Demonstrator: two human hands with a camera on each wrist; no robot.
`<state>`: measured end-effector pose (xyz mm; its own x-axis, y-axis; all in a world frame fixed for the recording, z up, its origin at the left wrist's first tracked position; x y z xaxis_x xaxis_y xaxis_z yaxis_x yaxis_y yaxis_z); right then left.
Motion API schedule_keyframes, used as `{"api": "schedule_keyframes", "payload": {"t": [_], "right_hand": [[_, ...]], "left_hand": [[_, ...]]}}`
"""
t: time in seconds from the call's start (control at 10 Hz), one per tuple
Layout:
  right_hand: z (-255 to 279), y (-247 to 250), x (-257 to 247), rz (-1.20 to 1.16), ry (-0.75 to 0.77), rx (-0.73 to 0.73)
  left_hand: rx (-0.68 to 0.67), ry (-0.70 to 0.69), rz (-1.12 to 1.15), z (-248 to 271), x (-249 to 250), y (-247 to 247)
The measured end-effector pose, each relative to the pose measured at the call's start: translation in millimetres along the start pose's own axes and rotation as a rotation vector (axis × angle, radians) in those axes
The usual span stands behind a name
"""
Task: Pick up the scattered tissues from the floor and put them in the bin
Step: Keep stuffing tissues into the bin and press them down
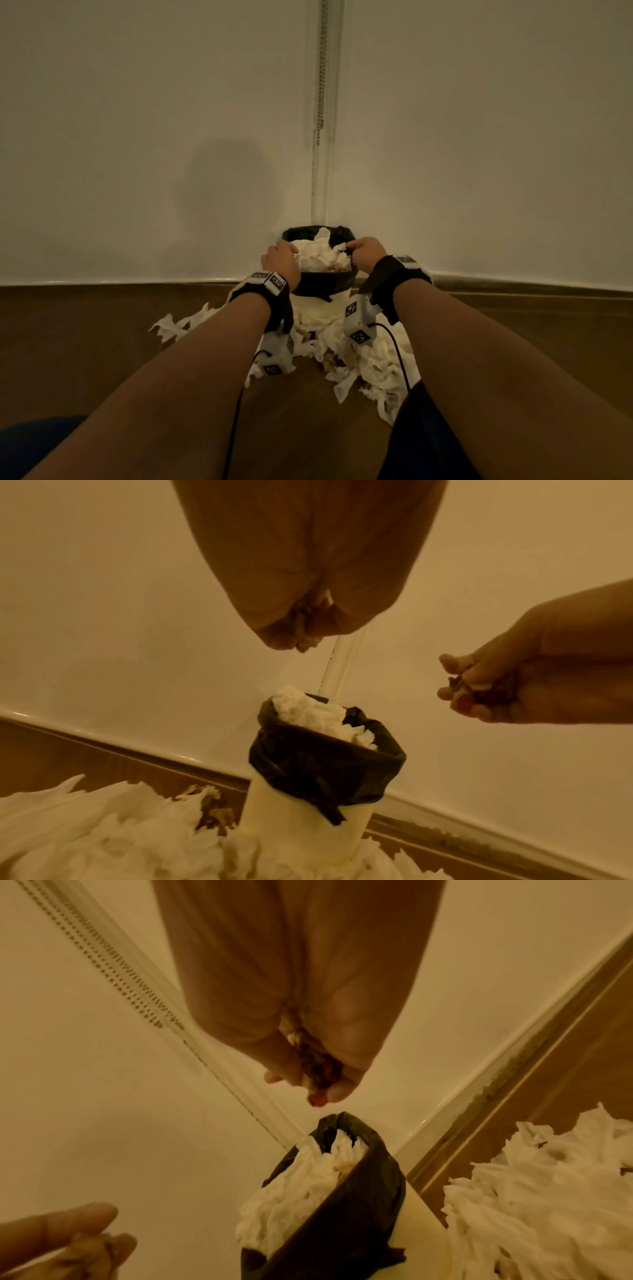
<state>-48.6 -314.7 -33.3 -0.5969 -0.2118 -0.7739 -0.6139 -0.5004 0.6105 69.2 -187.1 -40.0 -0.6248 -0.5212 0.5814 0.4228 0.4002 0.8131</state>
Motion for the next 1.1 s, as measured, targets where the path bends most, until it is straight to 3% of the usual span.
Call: {"api": "schedule_keyframes", "payload": {"t": [0.3,0.4,0.6,0.8,0.9,1.1], "right_hand": [[-26.0,12.4,19.6,-0.338,-0.052,0.219],[-33.0,8.3,20.8,-0.444,-0.078,0.287],[-39.2,-21.7,25.5,-0.235,0.068,0.223],[-60.9,-47.6,37.4,-0.002,0.109,0.269],[-74.0,-57.2,46.9,0.068,0.133,0.278],[-91.5,-75.9,50.3,0.375,0.160,0.188]], "left_hand": [[0.039,-0.096,0.120,-38.9,20.9,-17.4],[0.116,-0.114,0.179,-52.8,12.0,-29.9],[0.092,-0.149,0.160,-66.7,-6.7,-49.8],[0.047,-0.196,0.105,-85.8,-18.2,-66.6],[-0.016,-0.151,-0.028,-99.7,-31.0,-75.9],[-0.021,0.194,0.178,-111.8,-40.8,-88.7]]}}
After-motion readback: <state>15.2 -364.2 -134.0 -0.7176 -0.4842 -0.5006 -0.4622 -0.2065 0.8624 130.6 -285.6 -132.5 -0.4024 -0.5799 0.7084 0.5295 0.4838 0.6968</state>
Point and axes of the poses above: each hand's wrist, its own z-axis away from the middle knuckle, its own y-axis out of the back of the hand, x = y × z, the point moved 1 cm from there along -z, towards the middle knuckle, and after that the axes turned 2 degrees about -y, right-handed, at the moved point
